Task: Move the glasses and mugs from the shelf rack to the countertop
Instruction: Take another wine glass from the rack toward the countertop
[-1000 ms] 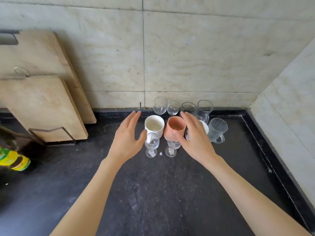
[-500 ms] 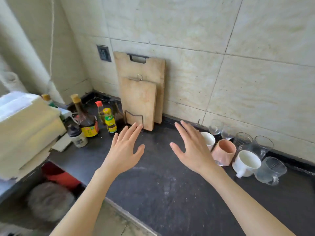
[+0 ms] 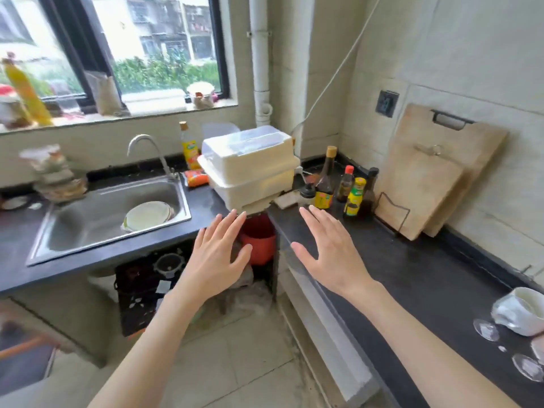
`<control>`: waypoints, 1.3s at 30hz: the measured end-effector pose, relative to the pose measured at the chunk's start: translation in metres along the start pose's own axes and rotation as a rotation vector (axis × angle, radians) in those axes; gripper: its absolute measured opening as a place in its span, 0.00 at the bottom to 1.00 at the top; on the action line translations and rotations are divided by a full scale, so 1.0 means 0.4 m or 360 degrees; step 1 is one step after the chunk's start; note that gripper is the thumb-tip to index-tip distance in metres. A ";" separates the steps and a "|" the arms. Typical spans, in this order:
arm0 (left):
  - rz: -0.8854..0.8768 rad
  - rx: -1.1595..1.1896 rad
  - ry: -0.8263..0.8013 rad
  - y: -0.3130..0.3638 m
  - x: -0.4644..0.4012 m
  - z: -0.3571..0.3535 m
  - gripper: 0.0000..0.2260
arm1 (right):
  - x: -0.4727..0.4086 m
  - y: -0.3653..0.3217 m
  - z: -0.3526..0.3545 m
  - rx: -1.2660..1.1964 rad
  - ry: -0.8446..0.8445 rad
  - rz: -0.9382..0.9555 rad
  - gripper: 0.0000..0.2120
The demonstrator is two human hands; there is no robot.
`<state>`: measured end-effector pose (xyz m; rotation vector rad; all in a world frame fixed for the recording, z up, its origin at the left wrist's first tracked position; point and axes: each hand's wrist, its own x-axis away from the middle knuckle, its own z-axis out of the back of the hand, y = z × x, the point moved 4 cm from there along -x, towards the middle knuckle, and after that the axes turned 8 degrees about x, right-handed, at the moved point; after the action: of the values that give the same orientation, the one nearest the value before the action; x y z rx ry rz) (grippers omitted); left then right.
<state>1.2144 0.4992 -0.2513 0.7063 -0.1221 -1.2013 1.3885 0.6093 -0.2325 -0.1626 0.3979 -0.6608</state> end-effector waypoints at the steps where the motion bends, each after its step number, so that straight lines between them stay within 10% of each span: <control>1: 0.0053 -0.0010 0.0029 -0.045 0.032 0.041 0.26 | -0.015 -0.062 -0.024 -0.0011 -0.0015 0.0058 0.30; 15: 0.0620 -0.0321 0.0409 -0.693 0.508 0.682 0.26 | -0.174 -1.021 -0.348 -0.0318 -0.0087 0.0773 0.29; 39: 0.0940 -0.0417 0.0826 -1.457 0.480 1.372 0.26 | -0.808 -1.941 -0.697 -0.0369 -0.0093 0.1244 0.30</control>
<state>0.5715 -0.0126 -0.2005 0.6659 0.2443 -0.4358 0.6049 0.1996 -0.1772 -0.2272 0.4411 0.1609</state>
